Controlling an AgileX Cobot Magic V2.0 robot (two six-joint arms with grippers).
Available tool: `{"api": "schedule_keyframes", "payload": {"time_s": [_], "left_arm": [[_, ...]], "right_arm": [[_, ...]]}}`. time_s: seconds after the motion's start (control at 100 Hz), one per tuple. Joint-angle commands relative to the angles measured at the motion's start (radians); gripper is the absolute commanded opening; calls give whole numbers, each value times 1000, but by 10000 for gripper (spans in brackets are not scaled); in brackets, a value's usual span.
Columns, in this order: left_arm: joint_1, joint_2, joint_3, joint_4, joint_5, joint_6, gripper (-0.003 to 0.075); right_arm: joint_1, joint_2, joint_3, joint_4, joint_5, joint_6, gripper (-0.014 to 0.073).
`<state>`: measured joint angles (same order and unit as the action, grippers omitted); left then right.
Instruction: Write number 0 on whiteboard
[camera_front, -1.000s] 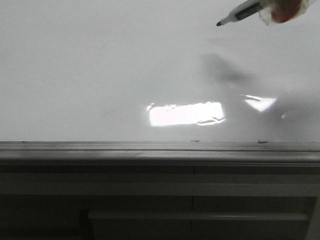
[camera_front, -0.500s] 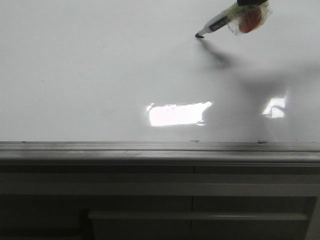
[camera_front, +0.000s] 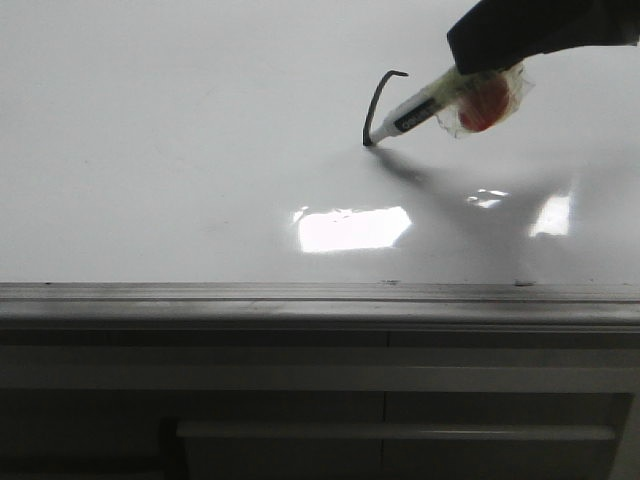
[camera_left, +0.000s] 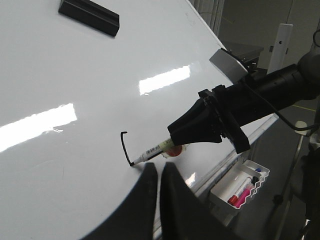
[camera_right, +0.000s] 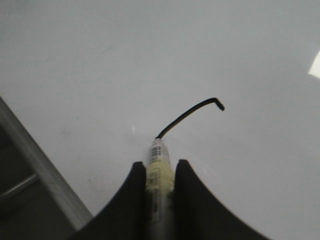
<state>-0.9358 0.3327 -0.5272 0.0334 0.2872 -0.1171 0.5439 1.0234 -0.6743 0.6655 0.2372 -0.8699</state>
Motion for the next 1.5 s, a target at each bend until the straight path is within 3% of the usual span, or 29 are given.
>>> {"api": "schedule_keyframes", "payload": {"time_s": [0.0,0.24,0.4,0.75,0.95,1.23,1.49], "left_arm": [[1,7,-26,-14,-72,-10,-20],[1,7,-26,-20,-72,-10,-20],[1,7,-26,-25,-72,-10,-20],[1,7,-26,-33,-72,-10,-20],[1,7,-26,-33,-82,-10,-20],[1,7,-26,-33,-97,-10,-20],[1,7,-26,-33,-97,-10,-20]], "right_arm": [[-9,-22,-13,-16,3,-3,-47],[-57,-37,-11,-37,90,-1,-47],[-138,-48,-11,-121,137,88,-47],[-258,-115,-13,-193,89,129,-47],[-261,-105,-21,-193,0,129,-47],[-257,-17,-99,-180,30,129,-47],[-154,60,-145,-180,35,129,-47]]}}
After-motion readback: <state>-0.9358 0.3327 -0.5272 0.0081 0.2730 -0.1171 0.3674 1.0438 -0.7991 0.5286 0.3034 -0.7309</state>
